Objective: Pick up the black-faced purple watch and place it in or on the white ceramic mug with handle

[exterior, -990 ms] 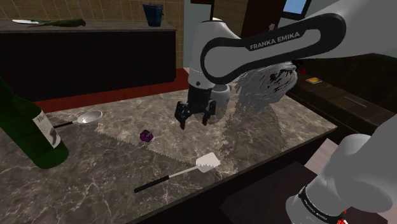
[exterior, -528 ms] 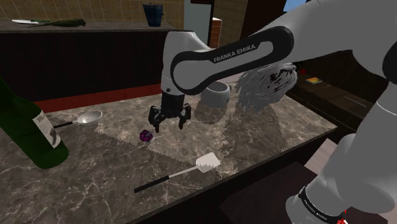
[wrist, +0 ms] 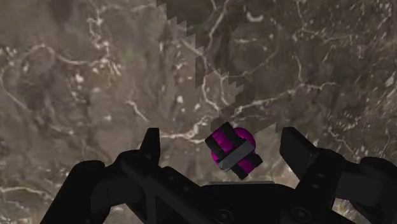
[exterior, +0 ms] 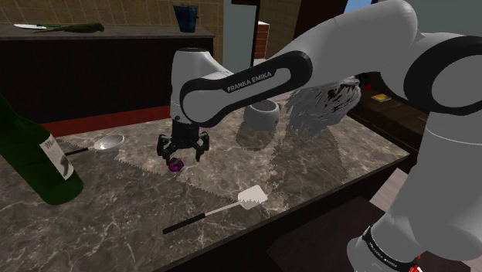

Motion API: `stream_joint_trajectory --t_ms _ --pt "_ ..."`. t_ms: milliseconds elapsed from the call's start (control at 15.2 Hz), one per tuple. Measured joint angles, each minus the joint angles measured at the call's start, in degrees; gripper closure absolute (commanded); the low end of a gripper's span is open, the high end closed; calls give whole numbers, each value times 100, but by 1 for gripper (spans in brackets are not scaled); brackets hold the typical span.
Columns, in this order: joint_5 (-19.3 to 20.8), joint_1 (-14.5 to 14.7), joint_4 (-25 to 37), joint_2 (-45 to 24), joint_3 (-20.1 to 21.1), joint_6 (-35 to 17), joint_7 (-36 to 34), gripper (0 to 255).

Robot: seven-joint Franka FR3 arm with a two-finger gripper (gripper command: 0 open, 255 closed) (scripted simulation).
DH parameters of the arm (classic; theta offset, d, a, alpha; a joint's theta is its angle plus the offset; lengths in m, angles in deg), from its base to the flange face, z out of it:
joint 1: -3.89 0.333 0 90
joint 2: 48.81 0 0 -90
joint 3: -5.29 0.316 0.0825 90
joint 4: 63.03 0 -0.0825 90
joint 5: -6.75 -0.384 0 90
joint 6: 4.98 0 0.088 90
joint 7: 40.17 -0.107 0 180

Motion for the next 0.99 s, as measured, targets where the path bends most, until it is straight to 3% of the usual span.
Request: stream_joint_trajectory --t_ms 792,858,990 --pt "86 70 -51 -277 -23 -330 -56 0" --pt "86 70 -51 -277 -23 -330 -56 255" --pt "86 71 -51 -277 -23 -330 -56 255"
